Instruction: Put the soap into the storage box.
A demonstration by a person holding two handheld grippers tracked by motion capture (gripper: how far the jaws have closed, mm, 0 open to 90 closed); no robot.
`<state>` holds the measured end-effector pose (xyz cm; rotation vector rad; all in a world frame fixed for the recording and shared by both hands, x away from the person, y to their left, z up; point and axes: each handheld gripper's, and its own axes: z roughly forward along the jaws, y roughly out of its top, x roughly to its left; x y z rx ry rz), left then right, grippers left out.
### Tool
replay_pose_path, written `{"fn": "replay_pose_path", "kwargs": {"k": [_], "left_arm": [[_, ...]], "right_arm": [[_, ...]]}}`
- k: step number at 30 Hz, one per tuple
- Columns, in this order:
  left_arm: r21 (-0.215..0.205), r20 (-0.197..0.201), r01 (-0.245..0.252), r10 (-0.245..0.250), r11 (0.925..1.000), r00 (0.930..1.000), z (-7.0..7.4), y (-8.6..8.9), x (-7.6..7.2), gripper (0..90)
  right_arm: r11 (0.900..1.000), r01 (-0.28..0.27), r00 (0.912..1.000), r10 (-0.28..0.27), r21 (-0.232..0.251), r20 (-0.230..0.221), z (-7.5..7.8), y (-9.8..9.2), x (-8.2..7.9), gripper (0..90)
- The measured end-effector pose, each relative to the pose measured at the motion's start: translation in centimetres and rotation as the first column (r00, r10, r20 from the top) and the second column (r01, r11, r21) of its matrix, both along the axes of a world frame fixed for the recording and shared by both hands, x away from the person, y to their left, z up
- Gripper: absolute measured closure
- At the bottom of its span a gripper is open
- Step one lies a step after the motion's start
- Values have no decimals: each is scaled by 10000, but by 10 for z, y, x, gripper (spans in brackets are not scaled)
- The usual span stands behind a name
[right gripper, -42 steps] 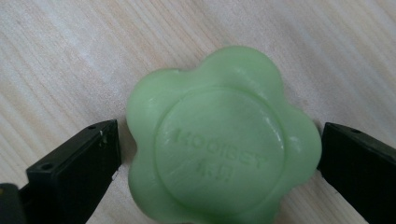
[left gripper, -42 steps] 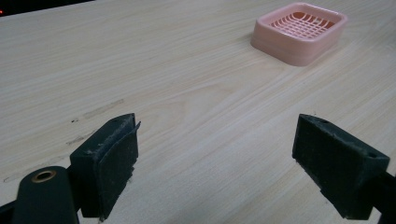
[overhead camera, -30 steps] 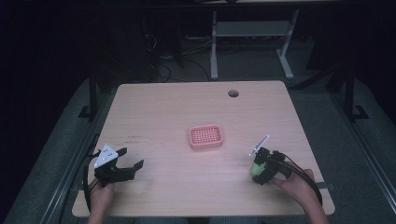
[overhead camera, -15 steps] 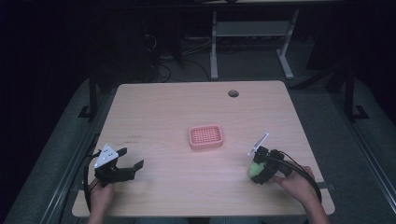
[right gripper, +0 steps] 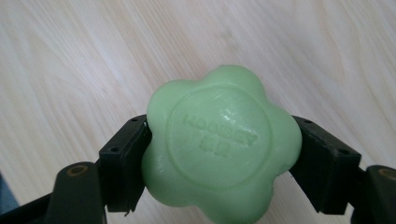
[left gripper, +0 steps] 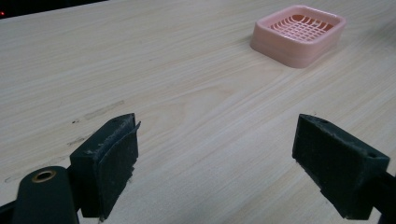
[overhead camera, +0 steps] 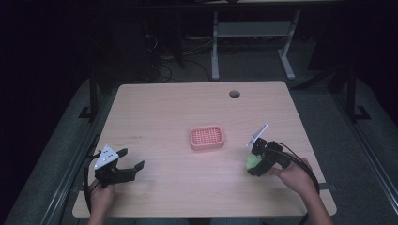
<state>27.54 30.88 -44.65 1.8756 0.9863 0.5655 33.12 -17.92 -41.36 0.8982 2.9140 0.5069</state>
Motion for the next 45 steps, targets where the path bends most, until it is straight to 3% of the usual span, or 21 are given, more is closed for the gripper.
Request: {"fn": "replay_pose_path", "kwargs": {"k": [2,5,17,22,30,45], "left_arm": [[1,-4,5,-5,10000,10000,0,0,0,141],[-17,4,-2,2,10000,10000,0,0,0,141],[-88,-2,-79,79,9999,10000,0,1,0,141],[-108,-20,-71,71,9999,10000,0,1,0,141],[-120,16,-68,69,9999,10000,0,1,0,141],[-134,5,-50,50,9999,10000,0,1,0,141]], "right_arm": [[9994,37,10000,-35,357,-53,3,1,6,260],[9987,67,10000,-63,496,-75,6,3,12,260],[9998,-102,9999,104,191,-101,13,20,29,260],[9992,-111,9999,115,391,-103,15,26,38,260],[9994,-124,9999,122,334,55,20,32,46,260],[9987,-58,9998,66,515,-168,22,47,66,260]]}}
